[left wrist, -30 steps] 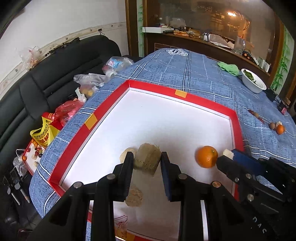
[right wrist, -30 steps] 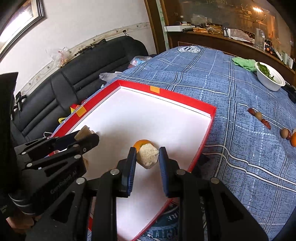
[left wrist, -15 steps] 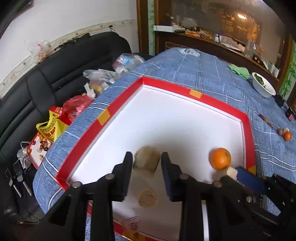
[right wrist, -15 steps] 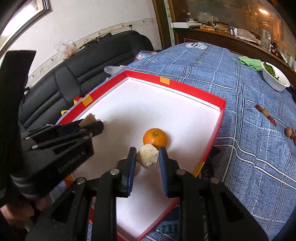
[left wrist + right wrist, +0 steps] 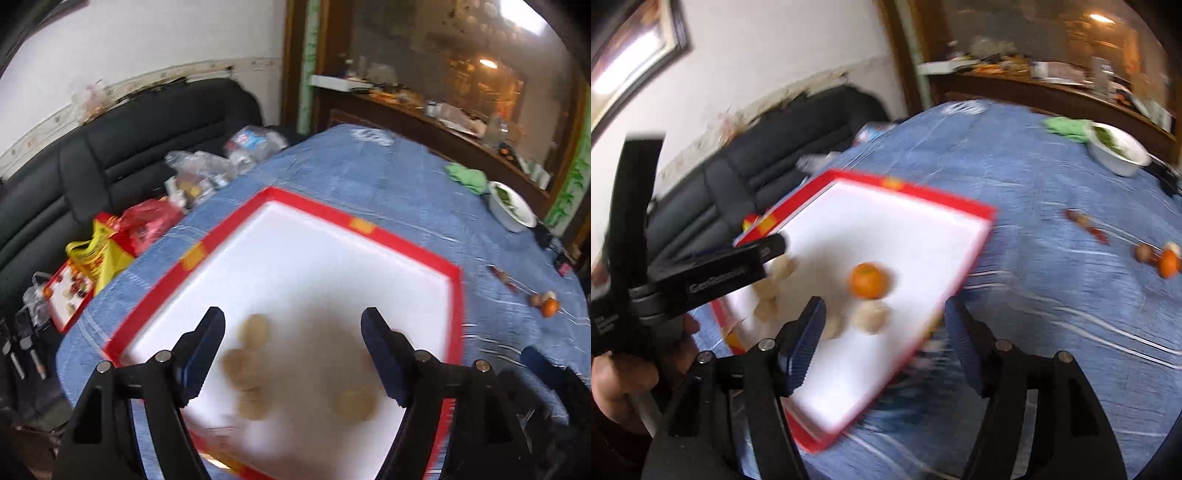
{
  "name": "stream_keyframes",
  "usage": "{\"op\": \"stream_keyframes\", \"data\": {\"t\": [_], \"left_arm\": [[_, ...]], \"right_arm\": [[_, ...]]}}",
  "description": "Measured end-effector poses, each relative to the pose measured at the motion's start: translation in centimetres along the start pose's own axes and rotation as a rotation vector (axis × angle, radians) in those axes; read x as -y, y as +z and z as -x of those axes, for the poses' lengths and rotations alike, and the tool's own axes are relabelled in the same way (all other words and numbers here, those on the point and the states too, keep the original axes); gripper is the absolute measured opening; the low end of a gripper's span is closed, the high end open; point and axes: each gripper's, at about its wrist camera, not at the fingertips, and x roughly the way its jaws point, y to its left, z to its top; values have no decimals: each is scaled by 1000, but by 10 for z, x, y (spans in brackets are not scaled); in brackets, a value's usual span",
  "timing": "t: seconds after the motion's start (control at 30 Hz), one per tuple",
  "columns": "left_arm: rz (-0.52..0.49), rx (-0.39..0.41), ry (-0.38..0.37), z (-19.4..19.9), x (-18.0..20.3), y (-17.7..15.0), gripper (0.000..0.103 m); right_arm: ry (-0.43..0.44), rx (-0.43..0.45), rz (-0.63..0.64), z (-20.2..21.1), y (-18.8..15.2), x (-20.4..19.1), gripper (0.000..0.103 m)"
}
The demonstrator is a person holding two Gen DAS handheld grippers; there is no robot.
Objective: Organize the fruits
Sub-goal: 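Move both grippers back to the fruit row and grasp the orange with the right gripper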
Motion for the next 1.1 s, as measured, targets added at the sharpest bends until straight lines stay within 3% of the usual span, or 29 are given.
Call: {"op": "stream_keyframes", "data": {"t": [0.27,0.53,0.8,0.87,1.03,1.1], "left_arm": [[-128,-23,-114,-6,82,5,76],[-235,-71,-164,-34,159,15,76],[-249,-81,-174,-59,189,29,76],[-262,-93,-177,-68,199,30,76],[-310,-101,-172,-91,220,33,76],[-325,-105,-132,-101,219,37,76]], "right_arm": [[-251,130,-242,65,-3,135,68],[-399,91,-431,61,6,244,67],[-411,31,-449,22,21,274,52],[-401,14,-456,16,22,278,40],[-375,5,-437,9,21,277,37],[-361,13,-444,11,19,279,37]]}}
